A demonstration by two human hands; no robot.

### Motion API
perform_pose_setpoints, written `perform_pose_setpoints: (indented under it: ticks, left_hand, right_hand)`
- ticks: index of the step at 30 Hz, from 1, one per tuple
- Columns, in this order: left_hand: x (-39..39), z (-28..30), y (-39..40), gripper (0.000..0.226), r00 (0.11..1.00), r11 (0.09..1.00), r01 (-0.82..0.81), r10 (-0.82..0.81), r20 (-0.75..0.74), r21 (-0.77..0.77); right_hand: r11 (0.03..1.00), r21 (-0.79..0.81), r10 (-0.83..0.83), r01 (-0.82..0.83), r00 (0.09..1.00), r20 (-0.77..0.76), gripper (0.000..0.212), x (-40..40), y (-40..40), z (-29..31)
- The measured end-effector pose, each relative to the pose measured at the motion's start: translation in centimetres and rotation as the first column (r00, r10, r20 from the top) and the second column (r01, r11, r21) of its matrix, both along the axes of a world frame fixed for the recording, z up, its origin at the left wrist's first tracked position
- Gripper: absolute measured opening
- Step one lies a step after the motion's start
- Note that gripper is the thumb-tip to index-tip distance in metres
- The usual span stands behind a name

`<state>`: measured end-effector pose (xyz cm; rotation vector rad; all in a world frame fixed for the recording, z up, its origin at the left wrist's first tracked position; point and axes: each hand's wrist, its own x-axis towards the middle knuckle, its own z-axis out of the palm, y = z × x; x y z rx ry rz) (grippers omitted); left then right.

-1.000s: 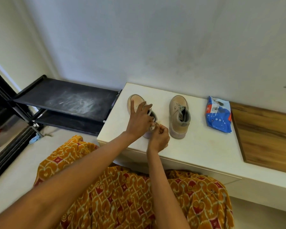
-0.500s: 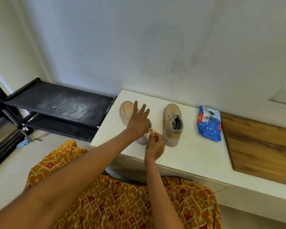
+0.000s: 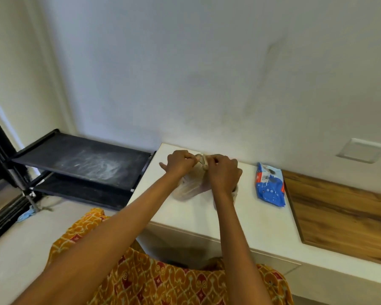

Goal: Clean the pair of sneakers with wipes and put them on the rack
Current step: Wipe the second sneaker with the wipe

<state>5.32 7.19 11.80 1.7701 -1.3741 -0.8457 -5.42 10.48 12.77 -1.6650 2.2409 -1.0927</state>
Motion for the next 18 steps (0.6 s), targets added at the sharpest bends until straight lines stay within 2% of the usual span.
perform_pose_setpoints:
  ticks: [1, 3, 5, 7, 9, 11, 13, 18]
  left_hand:
    - [0.3, 0.2, 0.2, 0.021, 0.996, 1.000, -0.011, 0.011, -0.089, -0.005]
    - [1.7, 0.3, 0.5, 0.019, 0.989, 0.999, -0.048, 0.047, -0.144, -0.007]
    - [3.2, -0.3, 0.7, 0.018, 0.978, 0.998, -0.067, 0.064, -0.201, -0.011]
    - [3.8, -0.9, 0.9, 0.023, 0.962, 0.996, -0.074, 0.060, -0.266, -0.042]
    - [3.7, -0.9, 1.5, 0.021, 0.971, 0.995, -0.083, 0.068, -0.230, -0.059]
    - [3.2, -0.8, 1.5, 0.011, 0.984, 0.994, -0.089, 0.078, -0.159, -0.066]
    - [3.2, -0.7, 1.4, 0.022, 0.987, 0.994, -0.096, 0.087, -0.135, -0.060]
    - [5.1, -0.3, 1.3, 0.025, 0.985, 0.987, -0.148, 0.142, -0.098, -0.063]
  right_hand:
    - [0.999, 0.011, 0.044, -0.043, 0.991, -0.125, 0.027, 0.6, 0.2, 1.0]
    - [0.995, 0.017, 0.094, -0.094, 0.942, -0.323, 0.025, 2.1, 0.9, 1.8]
    - [0.992, -0.014, 0.104, -0.122, 0.895, -0.433, 0.019, 2.8, 1.6, 1.0]
    - [0.986, -0.109, 0.065, -0.126, 0.893, -0.444, 0.011, 2.1, 1.8, -0.1]
    - [0.981, -0.176, 0.000, -0.084, 0.904, -0.428, 0.008, 1.3, 1.3, -0.2]
    - [0.984, -0.171, -0.024, -0.046, 0.922, -0.386, 0.009, 1.6, 0.4, 0.4]
    - [0.986, -0.161, -0.027, -0.032, 0.935, -0.353, 0.011, 3.0, -0.2, 0.9]
    - [0.960, -0.210, 0.055, -0.187, 0.857, -0.512, 0.010, 5.0, 0.7, -0.3]
